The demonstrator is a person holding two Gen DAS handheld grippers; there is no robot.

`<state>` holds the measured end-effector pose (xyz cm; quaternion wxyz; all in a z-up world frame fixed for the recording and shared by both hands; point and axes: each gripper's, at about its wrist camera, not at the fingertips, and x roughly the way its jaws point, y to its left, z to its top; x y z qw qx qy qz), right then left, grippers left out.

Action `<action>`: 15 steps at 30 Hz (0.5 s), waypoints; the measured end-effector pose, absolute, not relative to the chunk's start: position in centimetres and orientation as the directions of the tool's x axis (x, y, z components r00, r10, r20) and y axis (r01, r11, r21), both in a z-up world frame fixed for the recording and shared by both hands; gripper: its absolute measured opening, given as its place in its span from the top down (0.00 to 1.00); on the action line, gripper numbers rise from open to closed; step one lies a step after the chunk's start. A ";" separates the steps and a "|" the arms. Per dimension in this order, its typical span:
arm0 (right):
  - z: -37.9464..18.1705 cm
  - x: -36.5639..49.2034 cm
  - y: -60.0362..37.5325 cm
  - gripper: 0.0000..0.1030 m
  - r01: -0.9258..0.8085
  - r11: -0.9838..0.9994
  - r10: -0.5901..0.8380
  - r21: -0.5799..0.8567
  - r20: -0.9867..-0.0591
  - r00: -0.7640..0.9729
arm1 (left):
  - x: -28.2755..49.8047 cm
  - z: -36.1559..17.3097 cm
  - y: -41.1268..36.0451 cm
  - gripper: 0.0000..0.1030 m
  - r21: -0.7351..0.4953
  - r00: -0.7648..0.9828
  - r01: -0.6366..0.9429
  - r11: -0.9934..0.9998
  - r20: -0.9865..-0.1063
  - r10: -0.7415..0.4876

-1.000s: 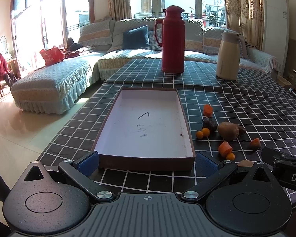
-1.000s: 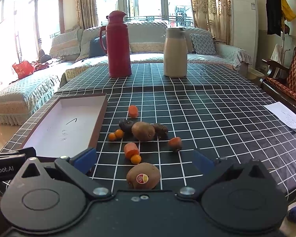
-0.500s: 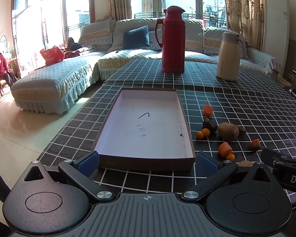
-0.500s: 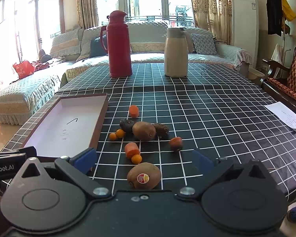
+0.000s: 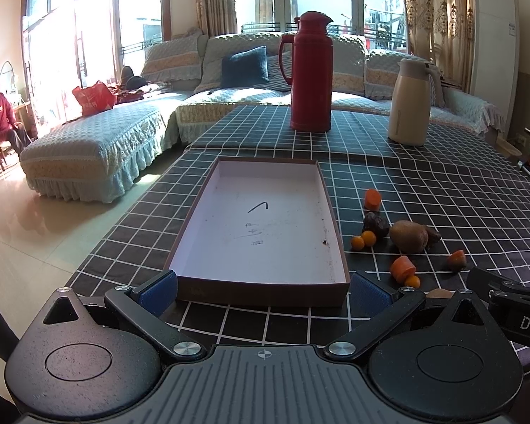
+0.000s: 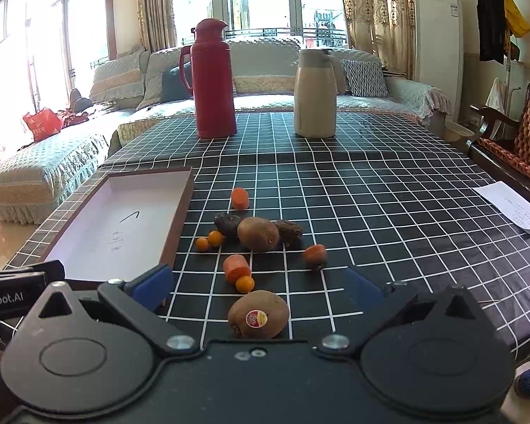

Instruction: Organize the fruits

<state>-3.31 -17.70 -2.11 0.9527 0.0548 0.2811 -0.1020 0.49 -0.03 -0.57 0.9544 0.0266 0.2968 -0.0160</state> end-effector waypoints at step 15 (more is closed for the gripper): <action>-2.0 -3.4 -17.7 0.00 0.228 0.973 -0.166 0.048 -0.543 0.823 | 0.5 -0.6 0.0 0.00 0.041 0.823 0.046 0.998 -0.567 -0.015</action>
